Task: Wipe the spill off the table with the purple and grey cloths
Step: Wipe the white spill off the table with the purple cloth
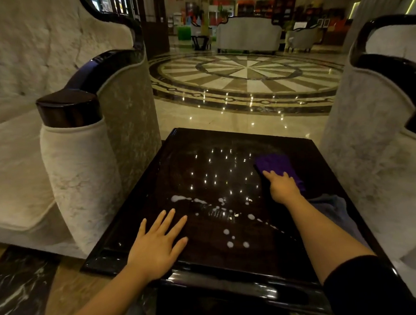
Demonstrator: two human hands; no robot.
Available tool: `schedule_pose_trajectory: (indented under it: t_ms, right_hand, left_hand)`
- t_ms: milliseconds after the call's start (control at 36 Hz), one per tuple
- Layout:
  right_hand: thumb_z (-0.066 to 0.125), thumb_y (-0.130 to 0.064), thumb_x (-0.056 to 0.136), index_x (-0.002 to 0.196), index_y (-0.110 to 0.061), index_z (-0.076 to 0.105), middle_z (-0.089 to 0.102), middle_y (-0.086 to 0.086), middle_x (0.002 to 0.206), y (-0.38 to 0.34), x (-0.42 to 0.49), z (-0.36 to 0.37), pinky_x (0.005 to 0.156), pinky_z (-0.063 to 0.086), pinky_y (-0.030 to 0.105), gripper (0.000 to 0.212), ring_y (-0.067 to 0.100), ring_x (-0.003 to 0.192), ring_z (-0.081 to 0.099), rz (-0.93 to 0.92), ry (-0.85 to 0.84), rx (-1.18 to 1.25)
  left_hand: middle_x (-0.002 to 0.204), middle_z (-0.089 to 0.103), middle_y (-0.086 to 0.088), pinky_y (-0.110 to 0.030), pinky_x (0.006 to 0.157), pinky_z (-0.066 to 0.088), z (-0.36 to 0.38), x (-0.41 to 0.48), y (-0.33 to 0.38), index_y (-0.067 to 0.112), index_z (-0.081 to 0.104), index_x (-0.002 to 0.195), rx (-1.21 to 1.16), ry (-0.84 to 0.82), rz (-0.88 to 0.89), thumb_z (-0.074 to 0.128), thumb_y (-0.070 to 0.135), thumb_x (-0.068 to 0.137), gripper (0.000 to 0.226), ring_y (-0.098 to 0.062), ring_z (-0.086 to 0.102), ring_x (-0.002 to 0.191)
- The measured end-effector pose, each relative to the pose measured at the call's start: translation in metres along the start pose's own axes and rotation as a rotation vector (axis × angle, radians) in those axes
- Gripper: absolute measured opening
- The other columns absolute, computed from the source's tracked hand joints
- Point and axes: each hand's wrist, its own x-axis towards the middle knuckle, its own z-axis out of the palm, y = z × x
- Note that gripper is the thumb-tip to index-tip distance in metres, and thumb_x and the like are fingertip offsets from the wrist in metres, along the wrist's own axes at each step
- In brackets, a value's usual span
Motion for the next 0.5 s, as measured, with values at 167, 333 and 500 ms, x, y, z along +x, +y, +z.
schedule_pose_trajectory:
  t_ms: [167, 333, 500]
  right_hand:
    - [0.037, 0.001, 0.090, 0.143, -0.024, 0.013, 0.018, 0.007, 0.154, -0.037, 0.001, 0.009, 0.113, 0.014, 0.047, 0.063, 0.040, 0.139, 0.013, -0.119, 0.017, 0.063]
    - [0.033, 0.001, 0.091, 0.142, -0.025, 0.016, 0.018, 0.006, 0.154, -0.081, 0.007, 0.013, 0.114, 0.010, 0.046, 0.061, 0.037, 0.140, 0.010, -0.261, -0.001, 0.146]
    - [0.029, 0.000, 0.093, 0.142, -0.027, 0.017, 0.017, 0.004, 0.154, -0.134, 0.009, 0.013, 0.114, 0.010, 0.044, 0.056, 0.033, 0.141, 0.009, -0.421, -0.050, 0.156]
  left_hand:
    - [0.155, -0.009, 0.003, -0.047, 0.115, -0.006, 0.003, 0.002, -0.003, 0.033, -0.018, 0.132, 0.014, -0.017, 0.004, 0.013, 0.054, 0.091, 0.055, -0.015, -0.015, 0.141]
    - [0.155, -0.010, 0.002, -0.048, 0.114, -0.006, 0.004, 0.003, -0.004, 0.036, -0.007, 0.140, 0.001, -0.032, 0.020, 0.014, 0.055, 0.091, 0.057, -0.016, -0.015, 0.141]
    - [0.155, -0.009, 0.002, -0.049, 0.114, -0.006, 0.006, 0.004, -0.005, 0.038, -0.004, 0.141, 0.005, -0.020, 0.025, 0.013, 0.056, 0.090, 0.056, -0.017, -0.014, 0.142]
